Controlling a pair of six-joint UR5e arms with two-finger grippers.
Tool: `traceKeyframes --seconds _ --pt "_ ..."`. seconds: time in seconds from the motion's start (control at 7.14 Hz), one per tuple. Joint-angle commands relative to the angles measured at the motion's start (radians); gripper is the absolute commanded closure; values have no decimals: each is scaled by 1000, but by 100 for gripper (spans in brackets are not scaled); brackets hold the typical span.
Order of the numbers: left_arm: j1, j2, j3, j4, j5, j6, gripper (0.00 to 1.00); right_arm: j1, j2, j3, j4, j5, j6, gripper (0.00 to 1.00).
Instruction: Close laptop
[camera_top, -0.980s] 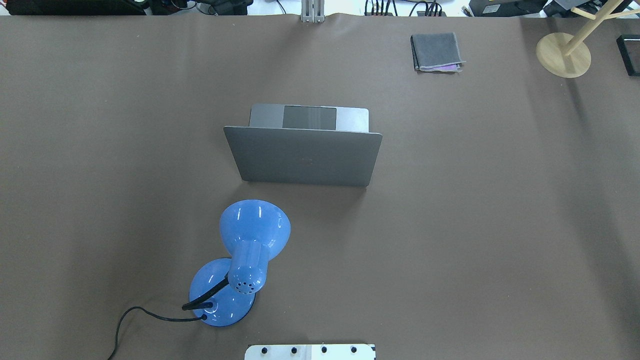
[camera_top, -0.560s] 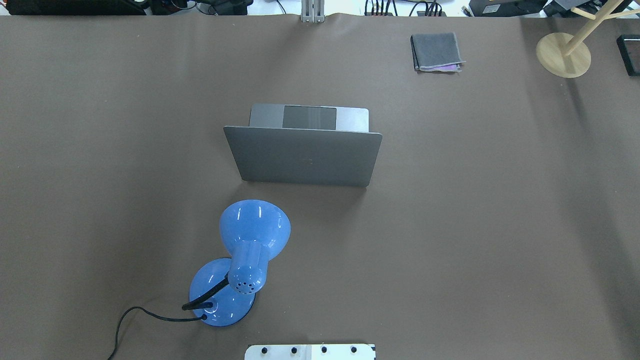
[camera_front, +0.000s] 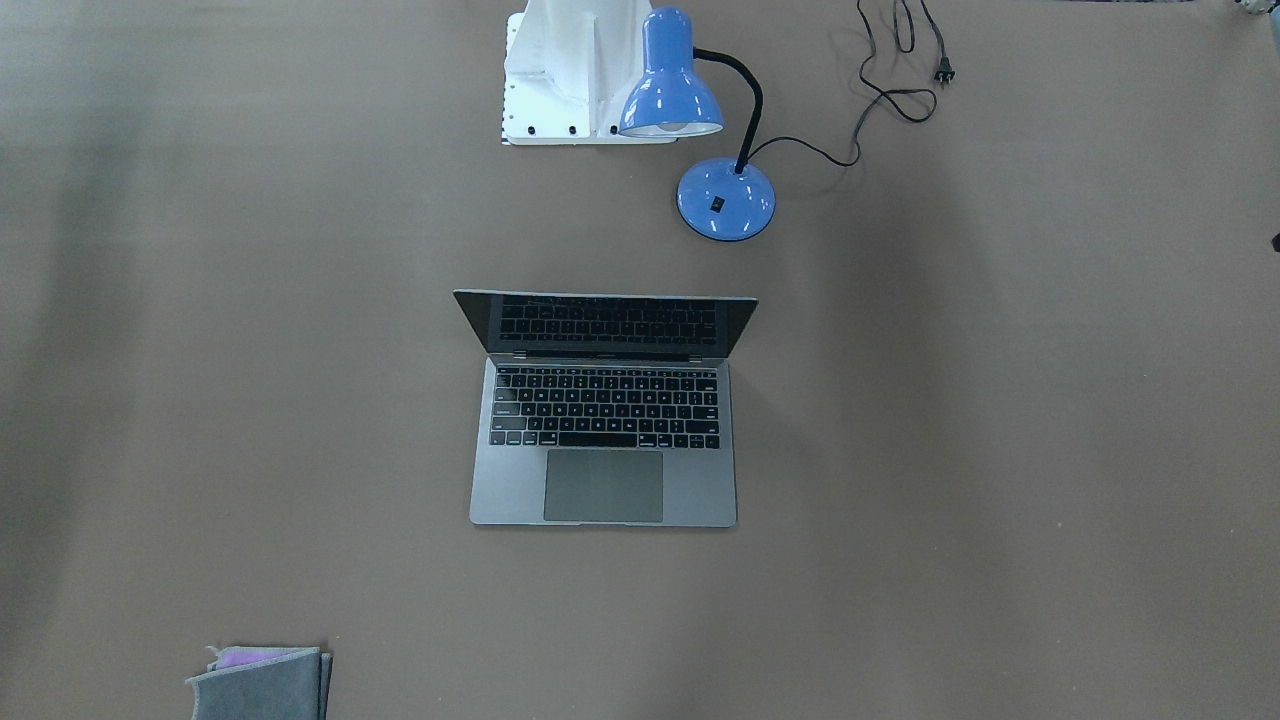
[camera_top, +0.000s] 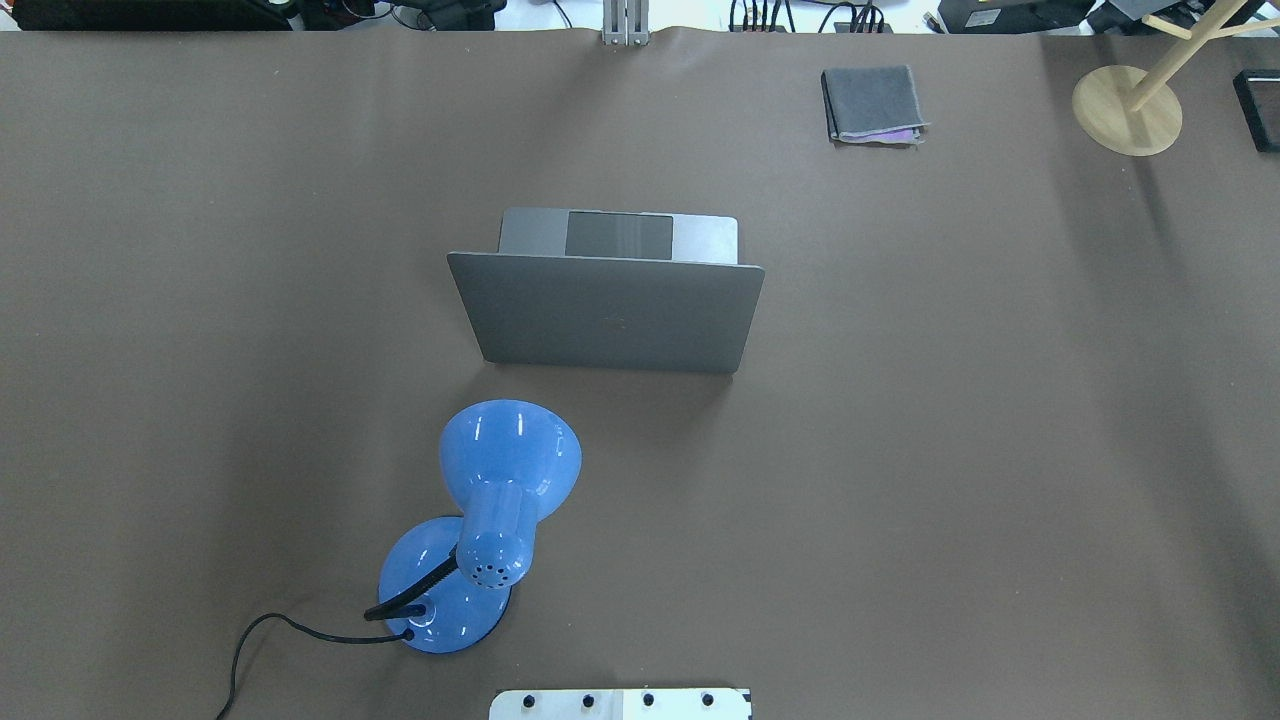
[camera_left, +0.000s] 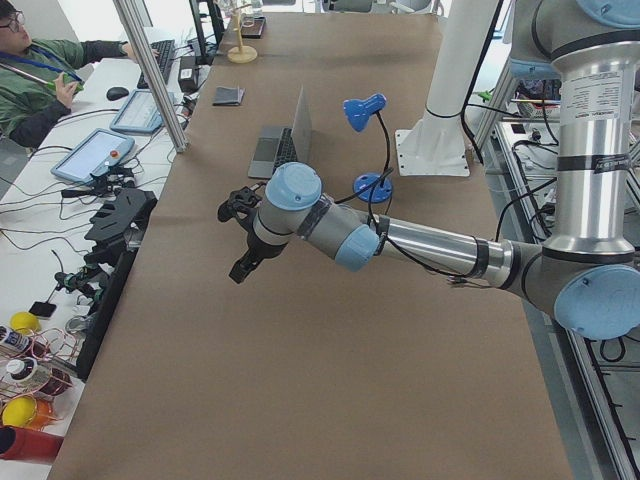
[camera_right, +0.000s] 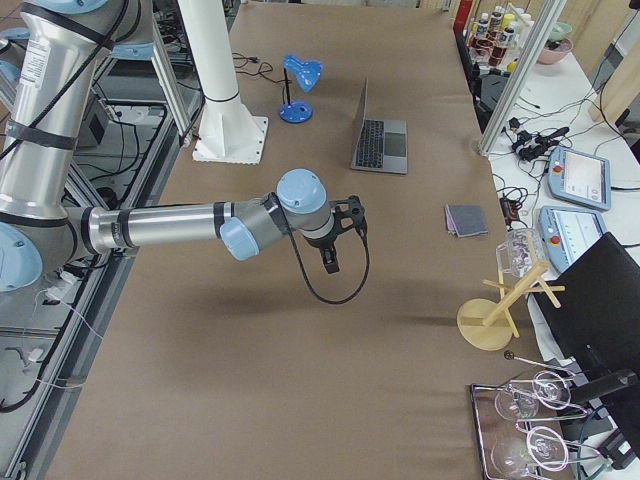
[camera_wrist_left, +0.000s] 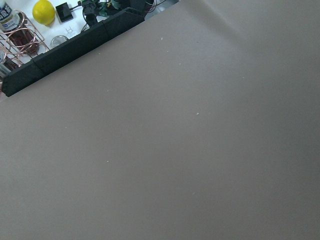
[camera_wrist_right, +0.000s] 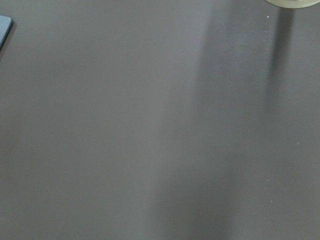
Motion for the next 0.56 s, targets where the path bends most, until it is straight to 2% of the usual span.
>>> traceKeyframes --seconds 0.0,0.14,0.28,0.42 --pt "147 -11 2 -130 -18 -314 1 -146 47 1 199 -44 375 6" --pt "225 -43 4 -205 -18 -474 1 -250 81 1 305 -133 571 6" --pt "288 -78 4 -245 -18 -615 1 -359 122 8 358 -231 734 10" --pt "351 -129 4 -249 -18 -722 1 -436 177 22 358 -259 859 17"
